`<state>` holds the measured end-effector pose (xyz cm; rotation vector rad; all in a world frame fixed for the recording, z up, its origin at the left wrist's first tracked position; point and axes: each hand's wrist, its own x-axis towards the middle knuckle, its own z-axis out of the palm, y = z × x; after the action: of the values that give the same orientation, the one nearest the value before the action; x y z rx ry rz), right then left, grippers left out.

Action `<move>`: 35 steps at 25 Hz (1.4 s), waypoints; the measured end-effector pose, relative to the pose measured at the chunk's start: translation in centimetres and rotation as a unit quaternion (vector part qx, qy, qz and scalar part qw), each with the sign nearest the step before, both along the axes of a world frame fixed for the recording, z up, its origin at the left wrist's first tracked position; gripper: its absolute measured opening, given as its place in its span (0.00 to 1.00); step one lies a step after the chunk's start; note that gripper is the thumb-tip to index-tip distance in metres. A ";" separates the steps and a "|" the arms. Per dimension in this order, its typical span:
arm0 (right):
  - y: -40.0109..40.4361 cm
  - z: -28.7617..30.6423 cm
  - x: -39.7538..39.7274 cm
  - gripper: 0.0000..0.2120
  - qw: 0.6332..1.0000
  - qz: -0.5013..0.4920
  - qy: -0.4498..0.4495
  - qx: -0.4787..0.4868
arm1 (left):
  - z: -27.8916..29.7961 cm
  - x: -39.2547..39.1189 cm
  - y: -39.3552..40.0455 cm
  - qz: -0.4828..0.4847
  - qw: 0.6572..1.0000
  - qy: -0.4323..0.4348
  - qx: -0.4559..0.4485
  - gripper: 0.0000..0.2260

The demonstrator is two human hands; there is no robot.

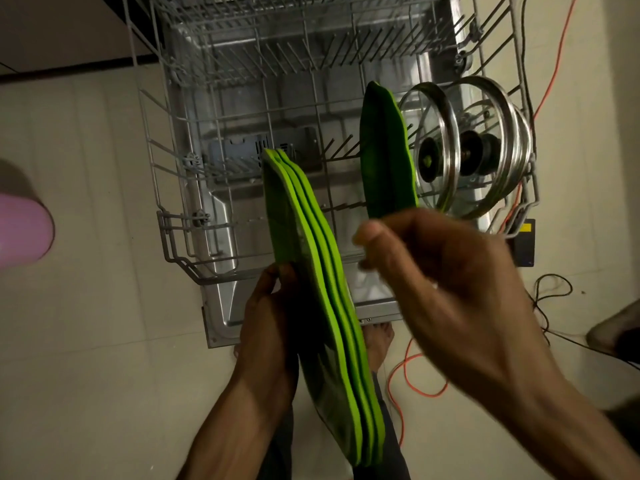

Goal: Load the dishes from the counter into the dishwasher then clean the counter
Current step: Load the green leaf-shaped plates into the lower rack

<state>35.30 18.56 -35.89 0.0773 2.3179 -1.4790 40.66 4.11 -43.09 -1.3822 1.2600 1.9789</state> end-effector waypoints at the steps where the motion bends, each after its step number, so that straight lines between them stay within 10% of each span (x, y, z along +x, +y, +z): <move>1: -0.6 0.9 1.4 0.12 0.999 -0.008 -0.024 -0.026 | -0.4 -0.2 -0.2 -0.005 1.000 0.009 -0.008 0.16; 5: -2.0 1.7 3.5 0.18 0.997 -0.031 -0.035 0.058 | -1.7 -0.6 -0.6 0.019 0.999 0.004 0.033 0.41; 9: -3.2 1.7 2.7 0.18 0.993 -0.024 -0.032 0.116 | -2.6 -0.8 -0.7 0.025 0.999 0.006 -0.035 0.17; 17: -4.3 1.9 2.1 0.14 0.993 0.010 -0.116 0.029 | -1.8 -0.5 -1.3 -0.018 0.994 0.099 0.043 0.22; 35: 0.8 3.2 0.2 0.09 0.987 -0.017 0.087 0.132 | -2.5 -1.7 -3.9 0.068 0.996 0.048 0.037 0.17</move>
<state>35.52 19.33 -32.64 0.0633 2.6554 -1.2291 38.99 0.18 -45.62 -1.3844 1.1482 2.1842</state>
